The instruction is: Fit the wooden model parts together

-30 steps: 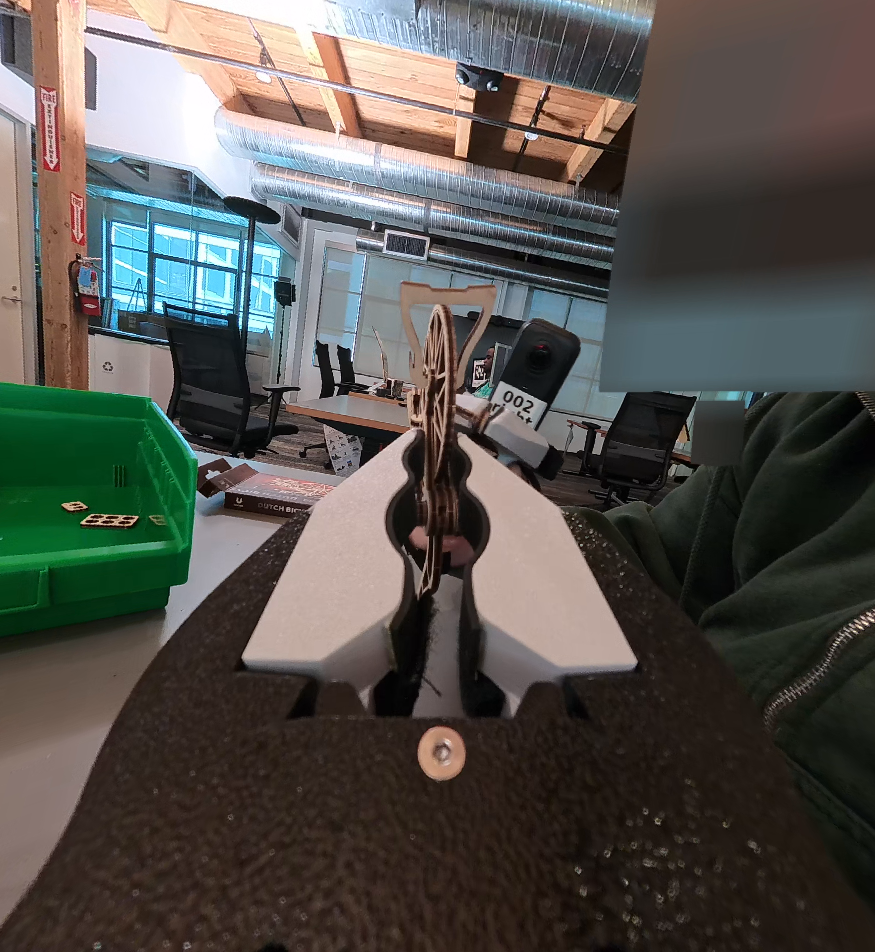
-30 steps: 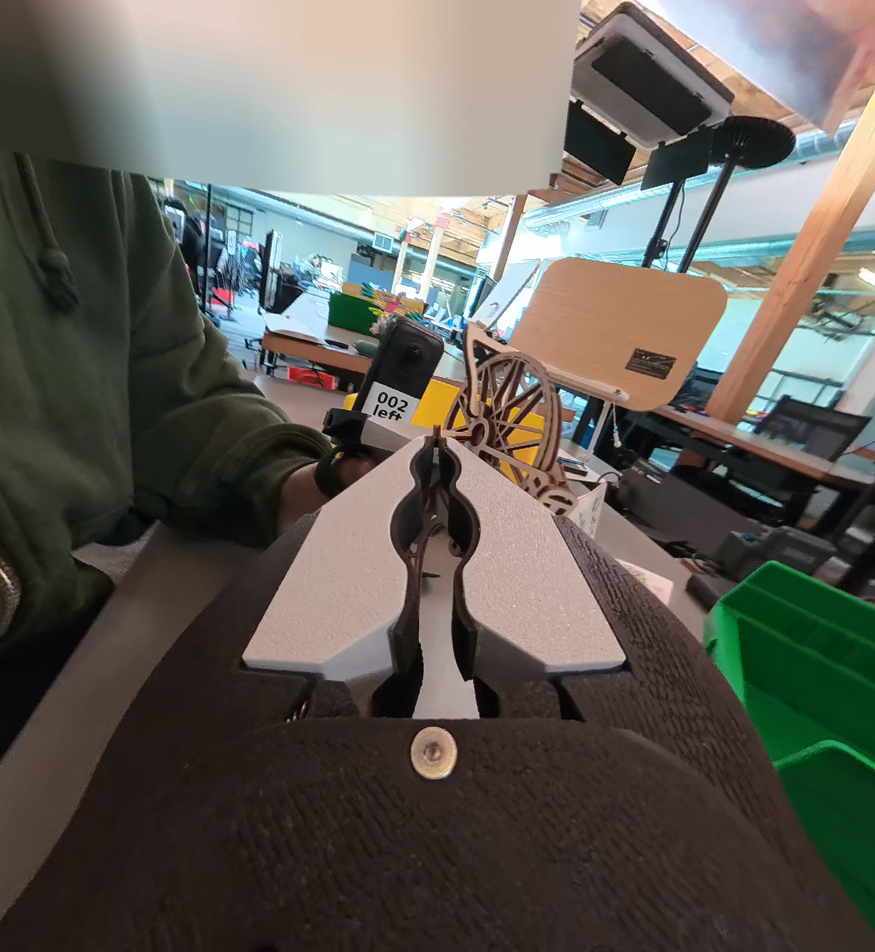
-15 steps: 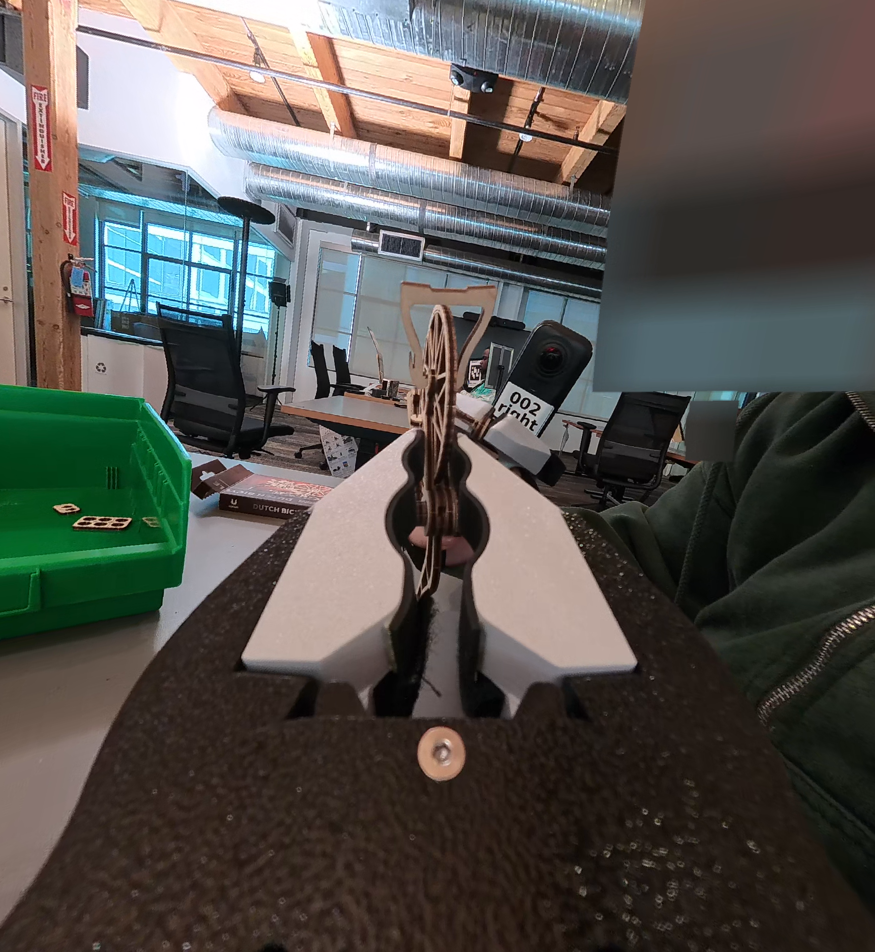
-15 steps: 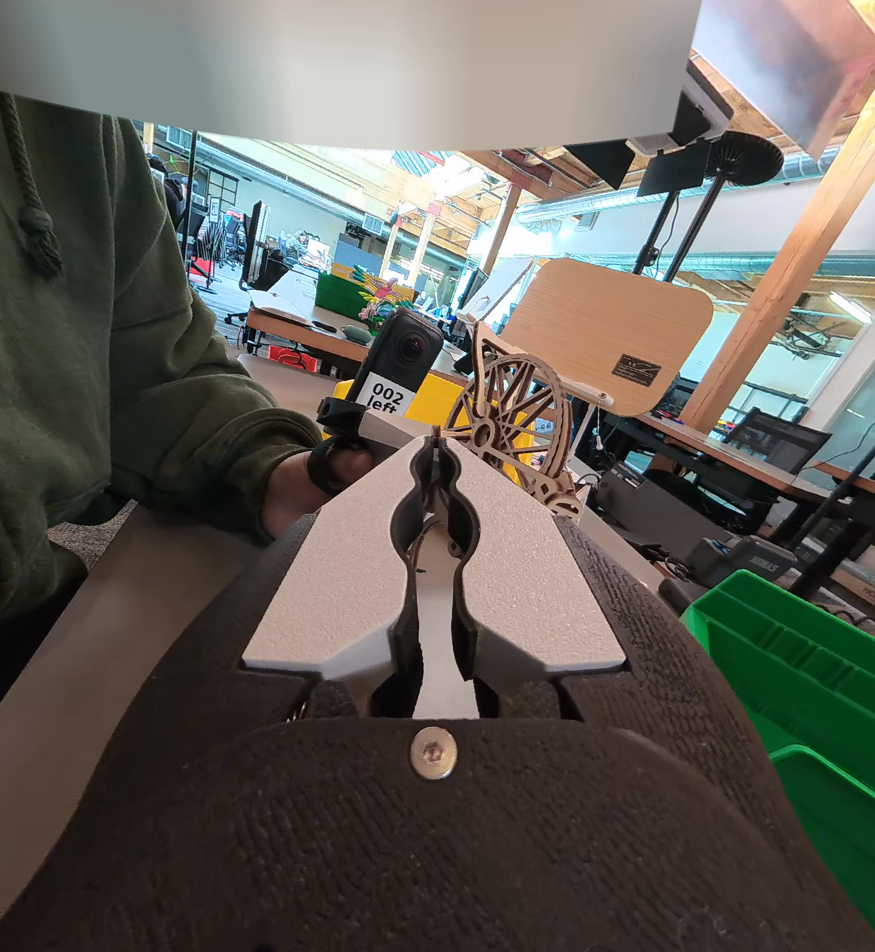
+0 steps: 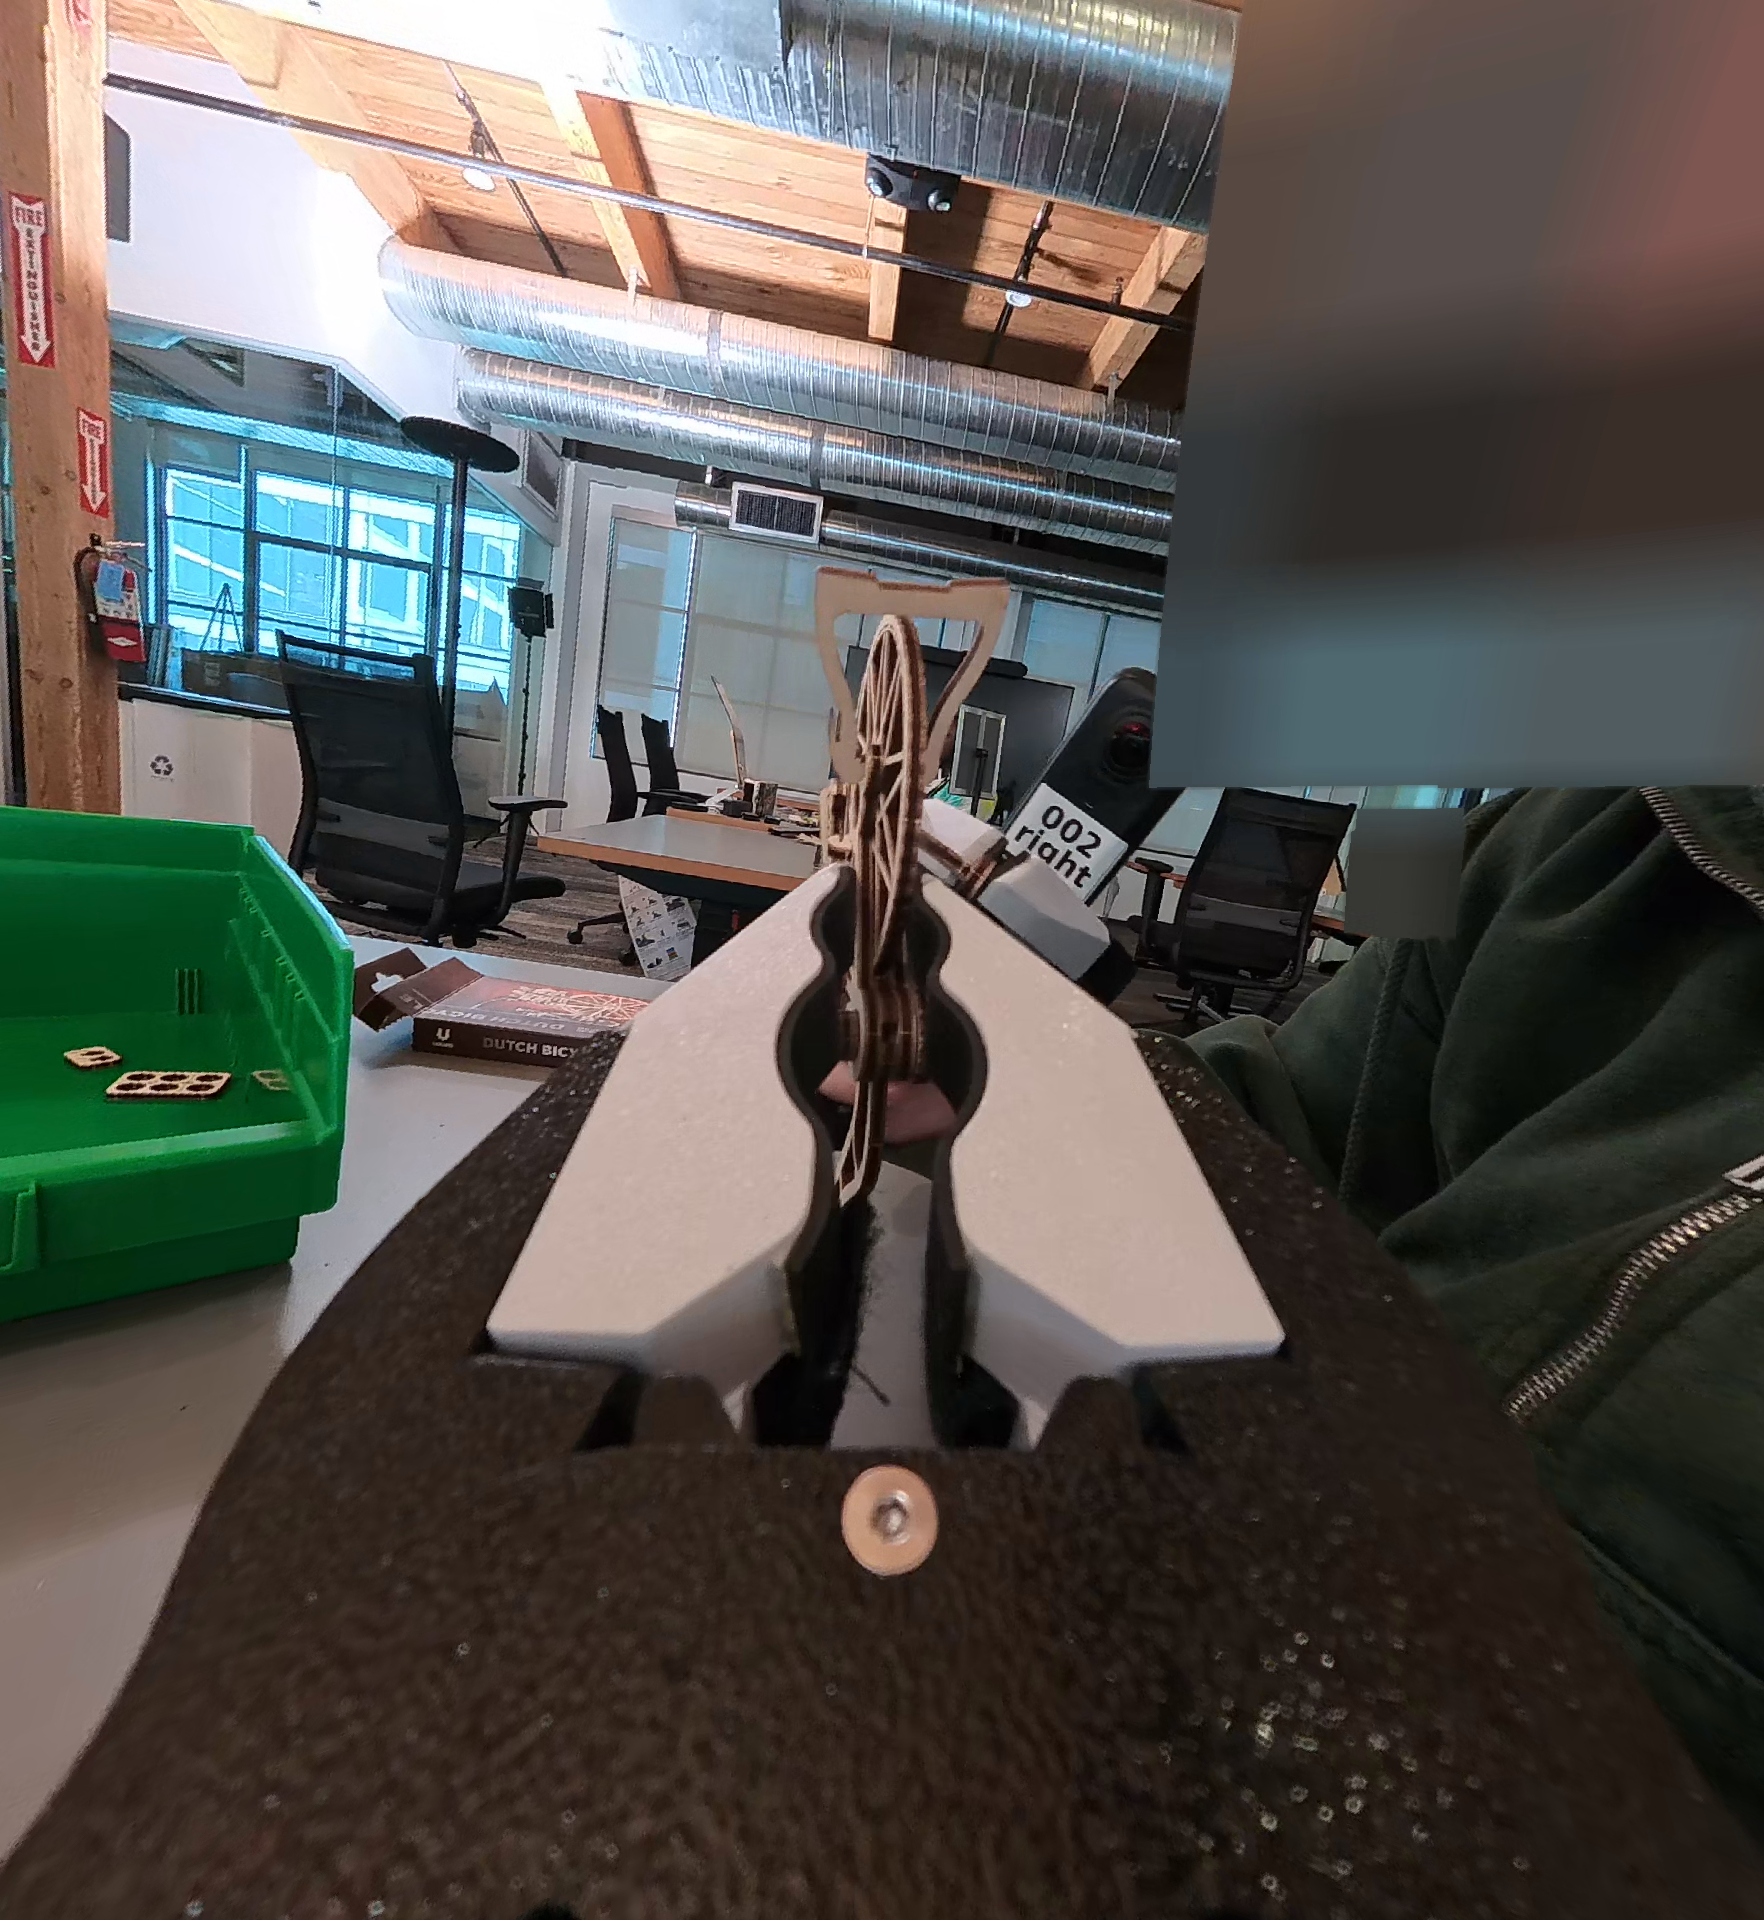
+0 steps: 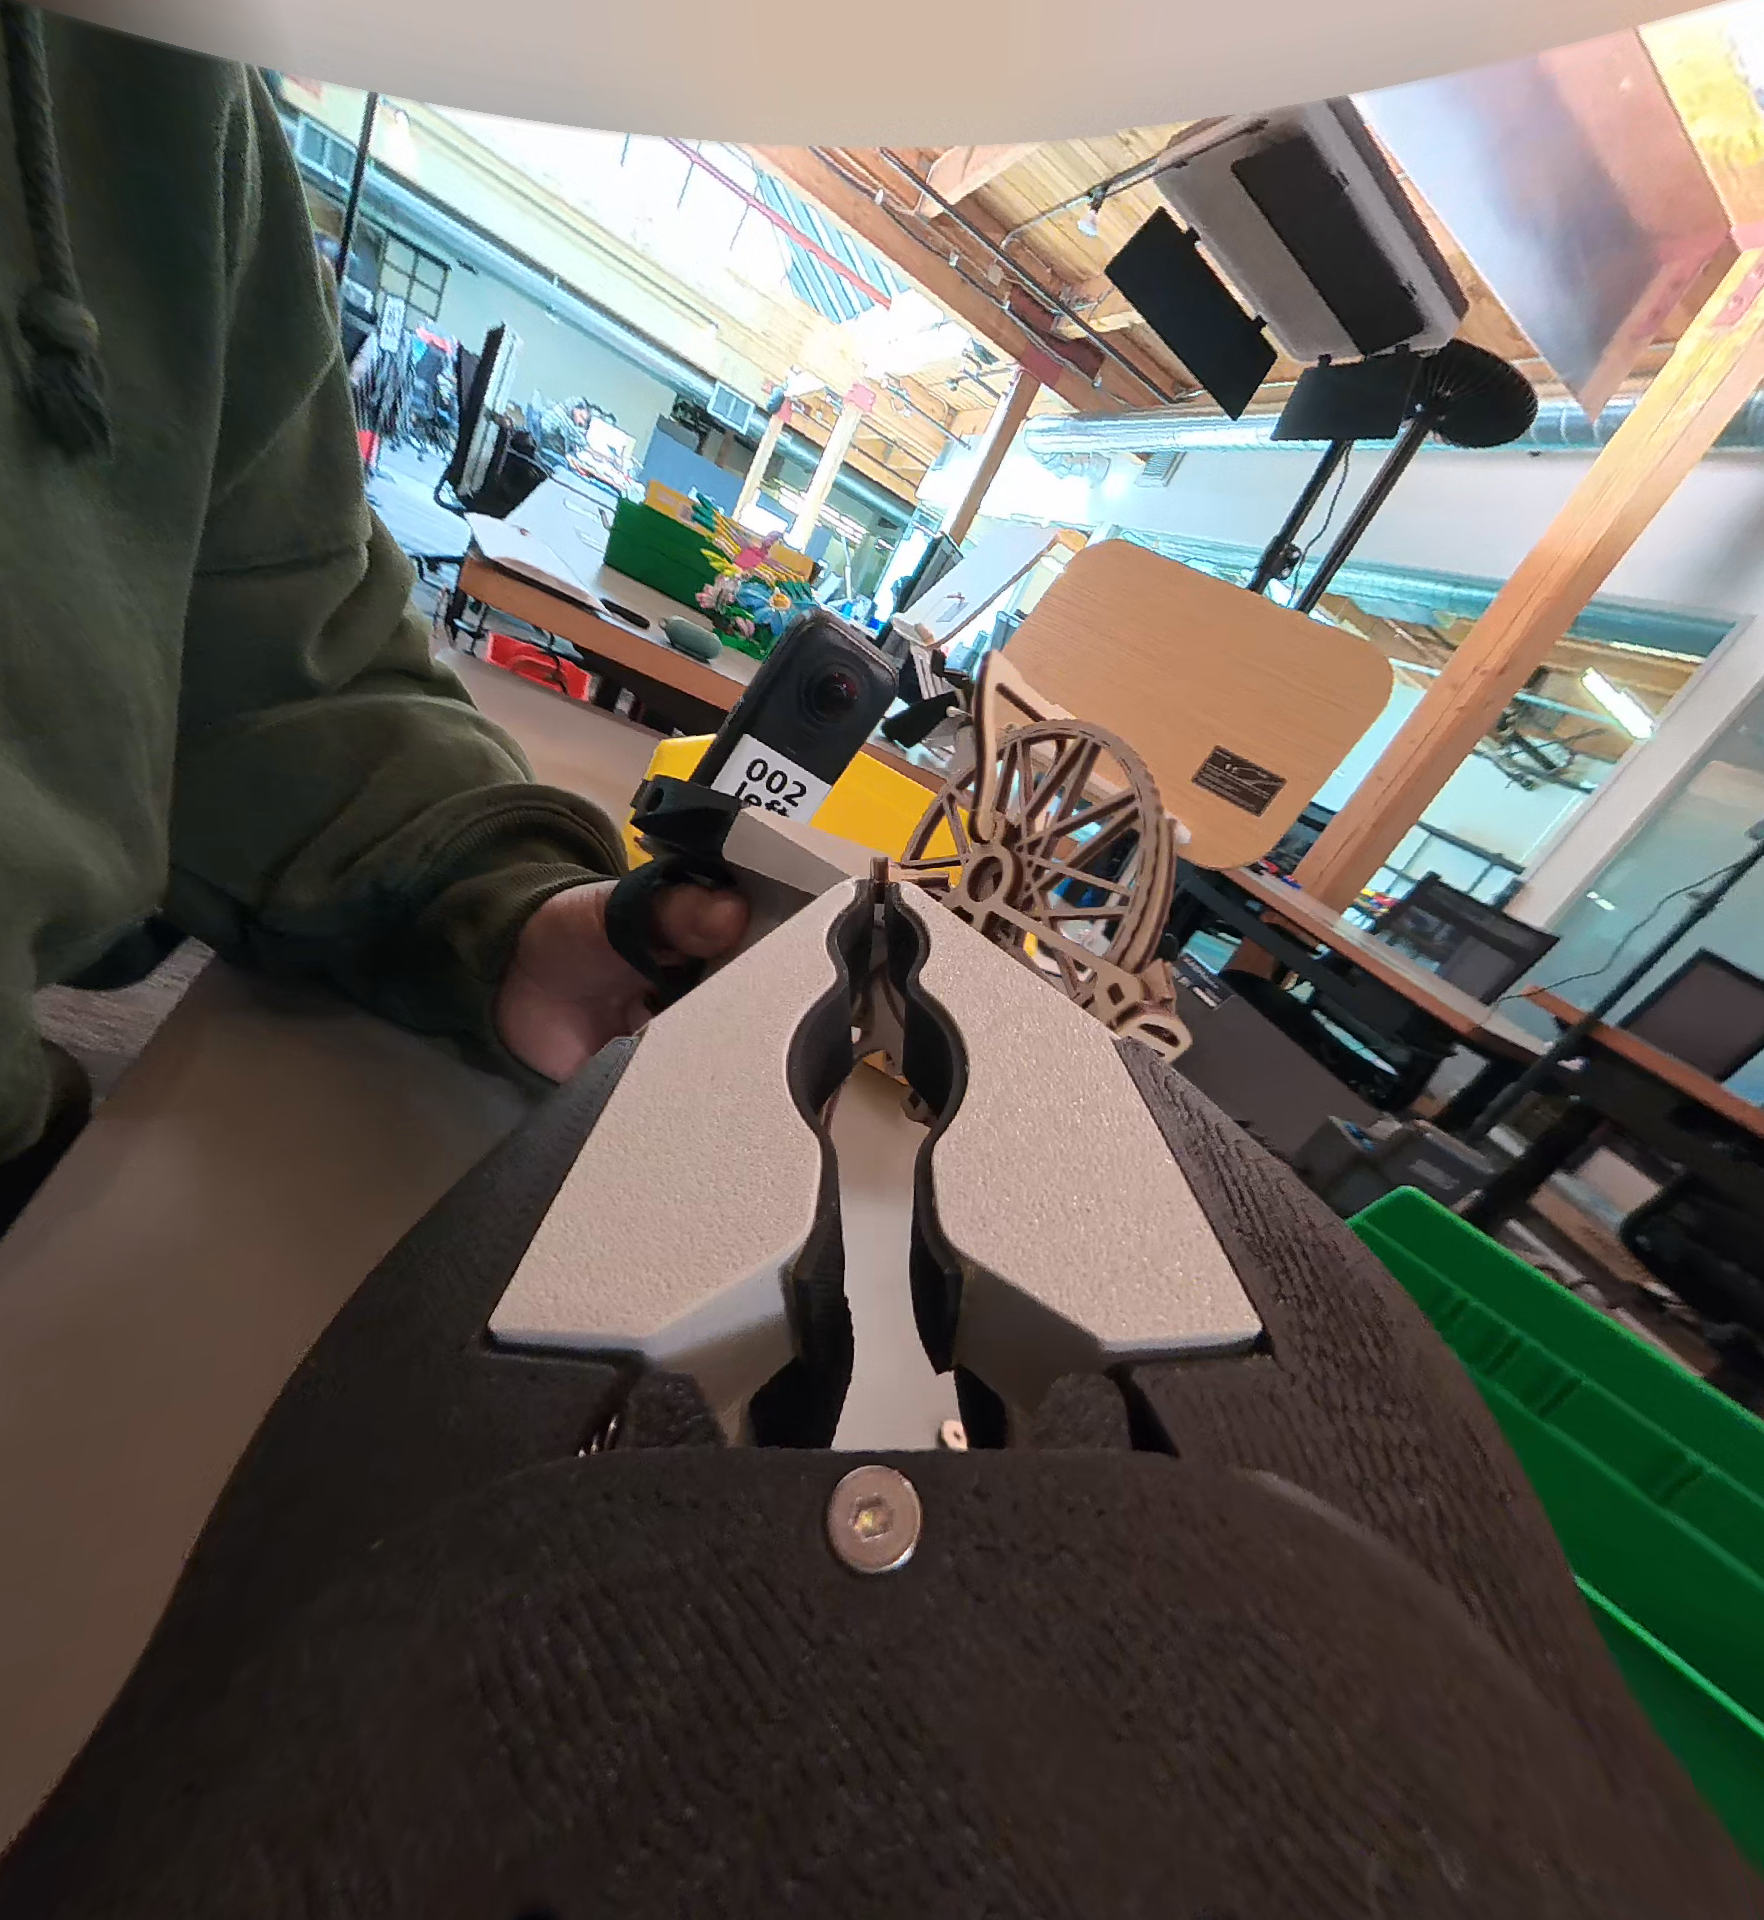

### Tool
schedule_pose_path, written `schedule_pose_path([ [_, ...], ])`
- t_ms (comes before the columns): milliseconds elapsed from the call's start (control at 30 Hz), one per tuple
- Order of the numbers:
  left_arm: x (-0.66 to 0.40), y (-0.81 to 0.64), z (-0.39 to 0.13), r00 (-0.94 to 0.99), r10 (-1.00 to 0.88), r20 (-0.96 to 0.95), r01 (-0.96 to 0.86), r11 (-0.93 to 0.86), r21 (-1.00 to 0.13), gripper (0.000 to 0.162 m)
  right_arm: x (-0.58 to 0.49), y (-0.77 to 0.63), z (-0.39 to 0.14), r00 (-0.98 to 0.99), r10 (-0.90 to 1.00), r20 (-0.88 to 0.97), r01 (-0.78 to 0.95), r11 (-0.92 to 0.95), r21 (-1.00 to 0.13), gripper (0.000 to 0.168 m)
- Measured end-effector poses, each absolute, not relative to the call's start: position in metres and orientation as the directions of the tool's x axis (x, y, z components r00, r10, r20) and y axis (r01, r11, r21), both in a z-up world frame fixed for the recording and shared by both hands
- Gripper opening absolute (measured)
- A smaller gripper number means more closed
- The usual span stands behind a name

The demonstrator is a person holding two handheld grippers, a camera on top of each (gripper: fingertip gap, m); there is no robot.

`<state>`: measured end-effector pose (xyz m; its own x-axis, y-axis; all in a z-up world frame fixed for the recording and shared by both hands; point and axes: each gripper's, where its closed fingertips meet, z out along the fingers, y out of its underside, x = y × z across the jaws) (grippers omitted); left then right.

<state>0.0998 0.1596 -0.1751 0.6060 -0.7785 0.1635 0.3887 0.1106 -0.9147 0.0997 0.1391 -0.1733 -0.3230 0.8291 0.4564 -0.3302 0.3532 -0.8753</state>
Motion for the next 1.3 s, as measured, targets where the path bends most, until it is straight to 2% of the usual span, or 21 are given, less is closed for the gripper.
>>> schedule_pose_path([
  [633, 0.099, 0.16, -0.175, 0.608, -0.777, 0.166, 0.39, 0.11, -0.914, 0.006, 0.099, 0.132, -0.171, -0.302, 0.829, 0.471, -0.326, 0.375, -0.868, 0.0],
  [833, 0.099, 0.161, -0.177, 0.624, -0.765, 0.16, 0.374, 0.113, -0.921, 0.006, 0.102, 0.142, -0.162, -0.416, 0.87, 0.267, -0.299, 0.146, -0.943, 0.0],
  [1067, 0.094, 0.166, -0.18, 0.661, -0.733, 0.163, 0.357, 0.115, -0.927, 0.006, 0.099, 0.152, -0.161, -0.54, 0.841, 0.021, -0.208, -0.109, -0.972, 0.0],
  [1300, 0.089, 0.172, -0.186, 0.702, -0.693, 0.161, 0.318, 0.104, -0.942, 0.006, 0.091, 0.159, -0.17, -0.567, 0.814, -0.124, -0.1, -0.218, -0.971, 0.0],
])
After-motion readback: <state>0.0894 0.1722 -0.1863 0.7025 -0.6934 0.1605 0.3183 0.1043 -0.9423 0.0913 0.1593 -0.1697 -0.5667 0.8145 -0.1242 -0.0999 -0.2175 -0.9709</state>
